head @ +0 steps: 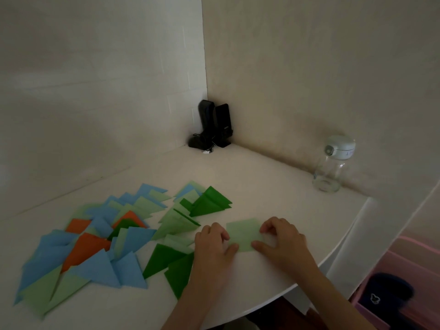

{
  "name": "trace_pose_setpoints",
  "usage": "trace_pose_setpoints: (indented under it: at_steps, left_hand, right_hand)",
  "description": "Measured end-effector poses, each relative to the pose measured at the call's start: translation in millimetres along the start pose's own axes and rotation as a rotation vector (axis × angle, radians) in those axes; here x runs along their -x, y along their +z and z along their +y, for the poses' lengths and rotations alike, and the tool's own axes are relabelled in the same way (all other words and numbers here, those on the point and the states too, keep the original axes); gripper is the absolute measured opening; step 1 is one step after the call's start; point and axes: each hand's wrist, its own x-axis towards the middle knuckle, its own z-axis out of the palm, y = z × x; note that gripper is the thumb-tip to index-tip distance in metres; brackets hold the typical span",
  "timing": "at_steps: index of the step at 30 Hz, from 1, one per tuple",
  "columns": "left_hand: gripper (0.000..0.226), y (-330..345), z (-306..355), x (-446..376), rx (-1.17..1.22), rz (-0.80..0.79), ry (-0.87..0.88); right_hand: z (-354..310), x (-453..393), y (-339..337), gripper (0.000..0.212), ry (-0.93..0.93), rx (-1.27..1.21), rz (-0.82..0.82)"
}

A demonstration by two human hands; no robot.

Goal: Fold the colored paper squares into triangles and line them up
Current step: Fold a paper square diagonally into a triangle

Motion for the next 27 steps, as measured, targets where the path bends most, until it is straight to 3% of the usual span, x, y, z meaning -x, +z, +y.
trace_pose_setpoints:
  at_steps: [7, 10, 12, 14, 17, 20, 22, 27]
  left_hand:
    - [0.041, -2.8, -3.2, 0.3, -0.010, -0.063, 0.095]
    - [0.041, -4.9, -0.2, -2.9, -0.106, -0.123, 0.171]
    - [0.038, -7.8, 1.9, -4.8, -0.212, -0.131, 0.190]
    - [0.035, -11.4, 4.0, -4.5, -0.279, -0.027, 0.228]
    - [0.012, -14.0, 11.1, 8.4, -0.337, 0.007, 0.326]
    - [0.049, -8.3, 19.3, 20.2, -0.456, -0.046, 0.287]
    - [0.061, -2.5, 24.1, 24.9, -0.502, -0.039, 0.265]
    - [0.030, 3.7, 22.7, 24.9, -0.602, -0.015, 0.313]
  right_hand:
    - [1.7, -1.2, -11.4, 0.034, -0.017, -0.103, -0.099]
    - [-8.3, -9.5, -17.4, 0.018, 0.004, -0.126, -0.167]
    - [-13.5, -14.5, -16.9, 0.008, 0.014, -0.090, -0.194]
    - [-14.1, -14.0, -14.9, 0.016, 0.043, -0.049, -0.176]
    - [-15.0, -5.1, -18.2, 0.016, 0.061, -0.035, -0.120]
    - [-15.0, 2.5, -20.8, 0.016, 0.035, -0.034, -0.115]
    - [-16.6, 7.1, -24.5, 0.022, 0.021, -0.019, -0.160]
    - [-11.0, 12.9, -34.0, 0.042, 0.003, -0.195, -0.241]
